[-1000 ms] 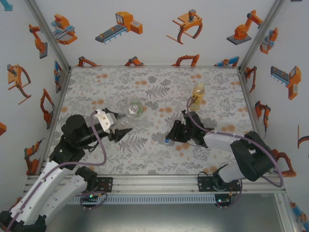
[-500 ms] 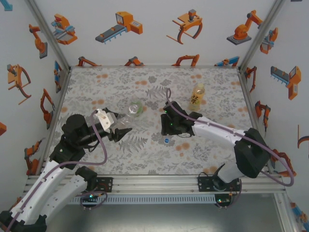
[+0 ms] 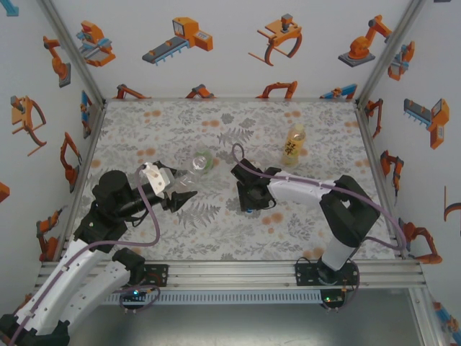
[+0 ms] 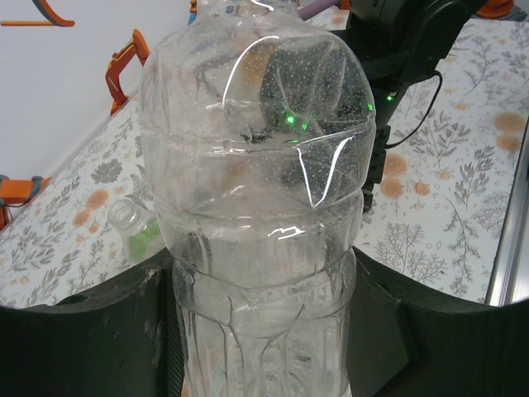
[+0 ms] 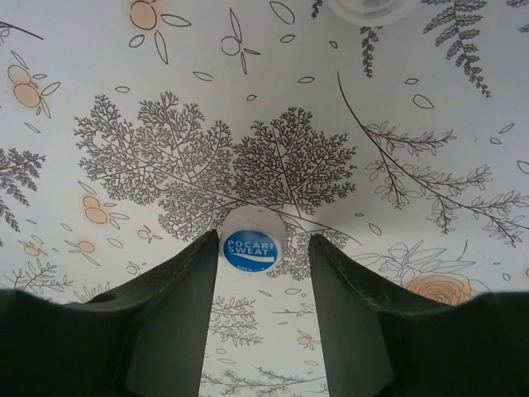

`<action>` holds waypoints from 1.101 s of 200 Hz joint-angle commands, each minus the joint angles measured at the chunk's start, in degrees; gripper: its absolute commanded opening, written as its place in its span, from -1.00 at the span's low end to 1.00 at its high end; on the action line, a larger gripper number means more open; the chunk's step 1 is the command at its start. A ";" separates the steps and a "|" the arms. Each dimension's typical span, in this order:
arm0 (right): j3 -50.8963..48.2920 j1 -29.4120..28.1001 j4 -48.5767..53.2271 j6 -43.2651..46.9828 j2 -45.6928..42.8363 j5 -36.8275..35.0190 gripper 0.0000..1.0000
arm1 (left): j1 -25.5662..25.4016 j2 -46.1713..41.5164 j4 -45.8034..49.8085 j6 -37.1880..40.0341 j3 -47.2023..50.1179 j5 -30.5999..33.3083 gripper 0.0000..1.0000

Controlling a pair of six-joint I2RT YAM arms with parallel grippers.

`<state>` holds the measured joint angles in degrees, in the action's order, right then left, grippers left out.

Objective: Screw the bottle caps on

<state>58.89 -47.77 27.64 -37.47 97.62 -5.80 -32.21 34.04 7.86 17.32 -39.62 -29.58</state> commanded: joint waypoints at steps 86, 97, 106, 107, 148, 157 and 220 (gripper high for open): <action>2.18 -0.83 1.27 0.95 2.03 -2.93 -0.20 | 0.34 0.11 0.09 -0.18 -0.55 -1.00 -1.00; 2.44 -0.85 1.56 1.22 2.33 -3.48 -0.18 | 0.35 0.06 0.10 -0.16 -0.57 -1.00 -1.00; 2.71 -0.92 1.97 1.35 2.61 -3.90 -0.17 | 0.28 0.13 0.08 -0.23 -0.54 -1.00 -1.00; 2.76 -0.92 2.02 1.35 2.59 -3.92 -0.17 | 0.29 0.05 0.11 -0.21 -0.50 -1.00 -1.00; 3.02 -1.10 2.46 1.53 2.63 -3.71 -0.26 | 0.38 0.16 0.11 -0.18 -0.61 -1.00 -1.00; 3.05 -1.18 2.51 1.54 2.53 -3.54 -0.32 | 0.33 0.30 0.06 -0.19 -0.62 -1.00 -1.00; 3.31 -1.32 3.80 1.60 -4.78 -4.57 -0.42 | 0.36 1.15 0.38 0.03 -0.84 -1.44 -1.00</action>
<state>60.82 -48.64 29.61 -36.34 97.93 -8.69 -32.21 34.96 8.08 17.32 -39.62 -29.63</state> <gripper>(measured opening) 0.344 0.577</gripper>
